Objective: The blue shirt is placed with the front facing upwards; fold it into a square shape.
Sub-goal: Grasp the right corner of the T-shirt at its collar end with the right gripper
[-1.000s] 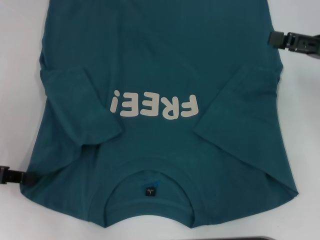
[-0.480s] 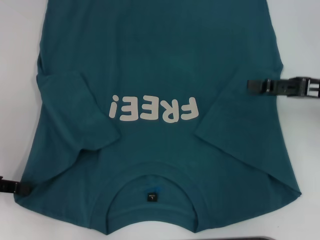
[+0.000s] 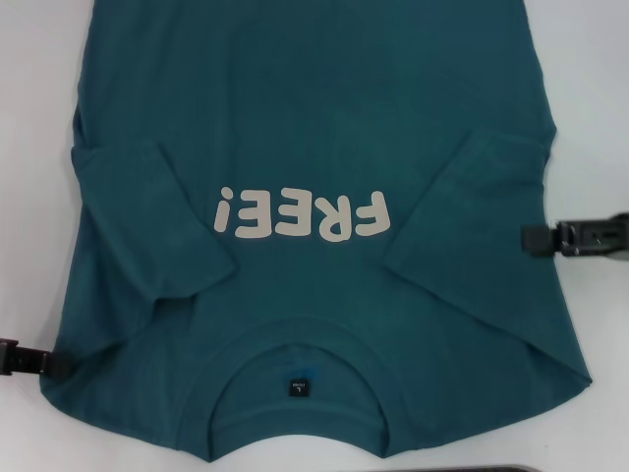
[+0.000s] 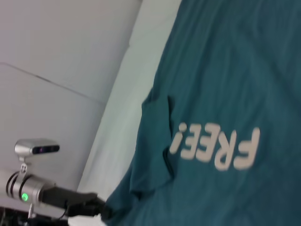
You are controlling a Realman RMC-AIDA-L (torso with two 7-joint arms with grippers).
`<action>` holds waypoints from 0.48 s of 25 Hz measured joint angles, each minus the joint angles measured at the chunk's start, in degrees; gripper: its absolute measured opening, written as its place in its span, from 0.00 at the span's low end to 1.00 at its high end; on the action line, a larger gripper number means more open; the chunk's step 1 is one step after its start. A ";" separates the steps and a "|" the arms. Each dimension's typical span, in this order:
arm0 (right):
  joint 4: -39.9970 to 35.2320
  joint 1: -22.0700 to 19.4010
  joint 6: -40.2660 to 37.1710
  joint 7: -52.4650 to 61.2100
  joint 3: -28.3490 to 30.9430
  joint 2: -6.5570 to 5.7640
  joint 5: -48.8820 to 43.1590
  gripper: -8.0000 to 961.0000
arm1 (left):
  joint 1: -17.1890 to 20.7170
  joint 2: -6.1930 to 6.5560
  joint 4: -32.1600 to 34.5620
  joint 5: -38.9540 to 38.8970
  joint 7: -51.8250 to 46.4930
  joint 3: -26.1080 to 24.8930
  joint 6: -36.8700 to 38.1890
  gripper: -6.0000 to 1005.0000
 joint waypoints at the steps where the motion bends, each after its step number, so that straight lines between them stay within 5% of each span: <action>1: -0.39 -0.38 -0.75 0.58 0.01 -0.11 -0.38 0.82 | -0.05 -0.07 0.02 0.05 -0.01 0.00 -0.03 0.06; 12: -0.82 -5.41 -2.85 4.97 0.93 -1.80 -8.85 0.81 | -0.51 -0.53 0.37 -0.18 -0.21 -0.08 -0.52 0.06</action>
